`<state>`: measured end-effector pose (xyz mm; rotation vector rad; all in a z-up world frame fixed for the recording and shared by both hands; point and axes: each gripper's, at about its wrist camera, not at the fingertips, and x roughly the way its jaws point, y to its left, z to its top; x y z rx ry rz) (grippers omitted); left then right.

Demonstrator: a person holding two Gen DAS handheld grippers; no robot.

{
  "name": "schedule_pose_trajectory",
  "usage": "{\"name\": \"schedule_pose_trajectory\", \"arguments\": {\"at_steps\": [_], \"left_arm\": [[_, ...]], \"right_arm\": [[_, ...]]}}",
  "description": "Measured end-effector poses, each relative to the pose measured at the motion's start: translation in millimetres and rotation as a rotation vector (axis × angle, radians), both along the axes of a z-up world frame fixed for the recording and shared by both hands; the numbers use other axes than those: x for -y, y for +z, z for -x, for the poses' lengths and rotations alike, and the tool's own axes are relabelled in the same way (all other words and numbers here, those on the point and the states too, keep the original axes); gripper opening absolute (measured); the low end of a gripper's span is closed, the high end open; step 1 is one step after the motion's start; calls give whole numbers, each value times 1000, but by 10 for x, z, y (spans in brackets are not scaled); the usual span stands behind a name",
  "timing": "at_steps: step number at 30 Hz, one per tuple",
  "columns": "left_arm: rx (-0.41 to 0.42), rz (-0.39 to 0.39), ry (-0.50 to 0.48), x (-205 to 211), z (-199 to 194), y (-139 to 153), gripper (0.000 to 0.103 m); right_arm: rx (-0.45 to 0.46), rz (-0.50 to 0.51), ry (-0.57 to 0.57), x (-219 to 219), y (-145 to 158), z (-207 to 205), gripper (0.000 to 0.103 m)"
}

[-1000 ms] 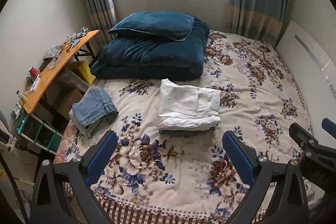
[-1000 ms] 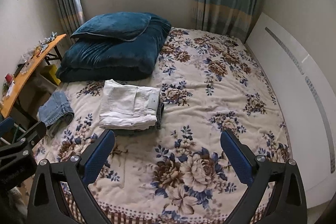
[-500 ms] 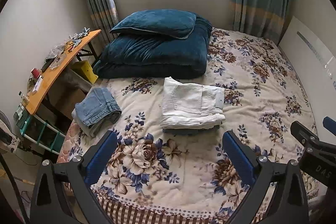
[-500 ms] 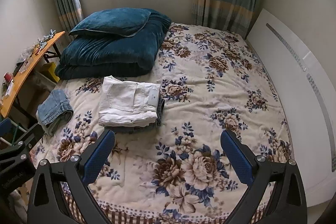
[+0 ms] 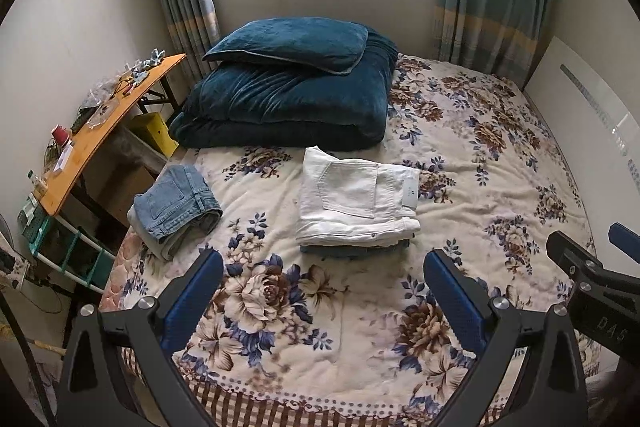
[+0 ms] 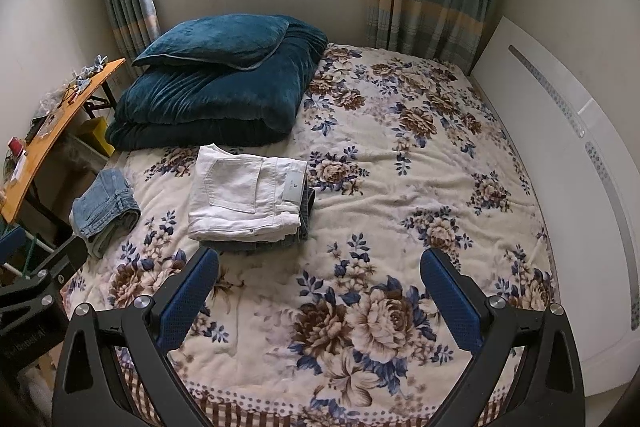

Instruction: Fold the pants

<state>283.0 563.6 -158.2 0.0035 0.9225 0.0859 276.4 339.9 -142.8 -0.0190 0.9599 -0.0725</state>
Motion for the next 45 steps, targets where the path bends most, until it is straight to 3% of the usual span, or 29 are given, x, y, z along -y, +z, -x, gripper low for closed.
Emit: {"name": "schedule_pose_trajectory", "arguments": {"at_steps": [45], "left_arm": [[13, -37, 12, 40, 15, 5, 103]], "right_arm": [[-4, -6, 10, -23, -15, -11, 103]]}}
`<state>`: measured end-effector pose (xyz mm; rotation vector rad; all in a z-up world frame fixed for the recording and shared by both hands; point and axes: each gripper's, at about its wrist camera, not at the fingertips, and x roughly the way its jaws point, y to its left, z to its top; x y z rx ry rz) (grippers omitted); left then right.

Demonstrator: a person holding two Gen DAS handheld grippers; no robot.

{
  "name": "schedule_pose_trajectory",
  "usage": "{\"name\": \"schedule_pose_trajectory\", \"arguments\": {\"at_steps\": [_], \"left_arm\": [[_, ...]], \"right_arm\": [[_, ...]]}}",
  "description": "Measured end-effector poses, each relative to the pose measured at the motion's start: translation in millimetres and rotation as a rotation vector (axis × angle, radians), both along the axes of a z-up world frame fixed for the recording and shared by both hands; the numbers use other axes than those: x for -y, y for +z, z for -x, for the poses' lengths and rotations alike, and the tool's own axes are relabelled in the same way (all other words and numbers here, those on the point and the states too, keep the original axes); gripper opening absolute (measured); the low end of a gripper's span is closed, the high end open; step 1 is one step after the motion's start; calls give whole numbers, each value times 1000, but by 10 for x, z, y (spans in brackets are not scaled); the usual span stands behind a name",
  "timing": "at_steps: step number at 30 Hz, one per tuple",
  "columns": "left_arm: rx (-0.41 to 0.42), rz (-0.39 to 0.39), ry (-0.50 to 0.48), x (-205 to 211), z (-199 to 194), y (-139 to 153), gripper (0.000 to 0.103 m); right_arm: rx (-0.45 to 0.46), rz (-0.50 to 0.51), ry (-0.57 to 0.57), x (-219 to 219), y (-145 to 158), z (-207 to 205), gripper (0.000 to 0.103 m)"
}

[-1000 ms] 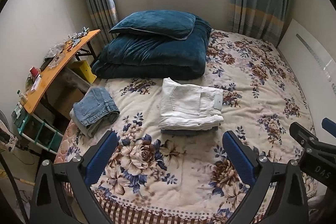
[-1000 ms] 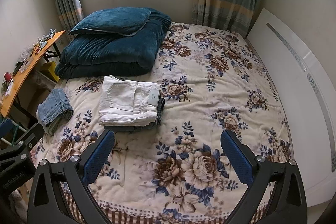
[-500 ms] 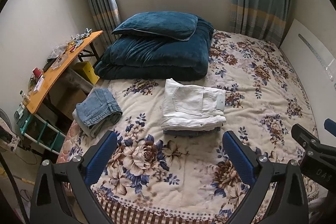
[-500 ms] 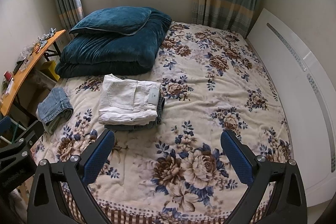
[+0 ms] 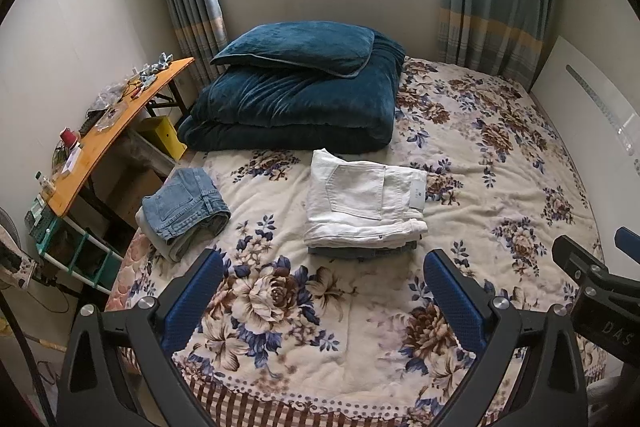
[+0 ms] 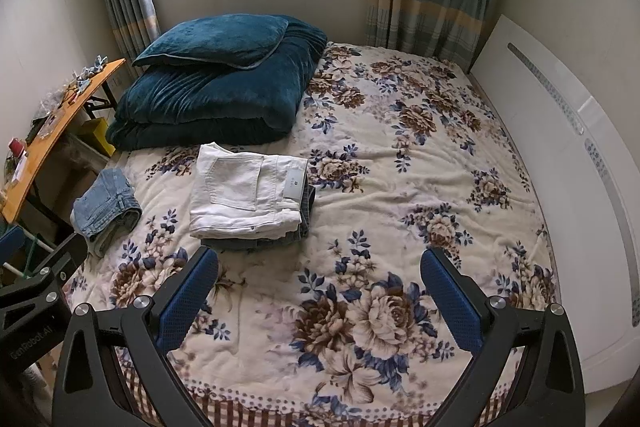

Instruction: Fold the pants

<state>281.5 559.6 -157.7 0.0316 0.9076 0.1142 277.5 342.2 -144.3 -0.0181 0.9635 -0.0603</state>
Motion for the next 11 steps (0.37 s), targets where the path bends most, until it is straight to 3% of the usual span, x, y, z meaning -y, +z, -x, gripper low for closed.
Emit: {"name": "schedule_pose_trajectory", "arguments": {"at_steps": [11], "left_arm": [[37, -29, 2, 53, 47, 57, 103]], "right_arm": [[2, -1, -6, 20, 0, 82, 103]]}}
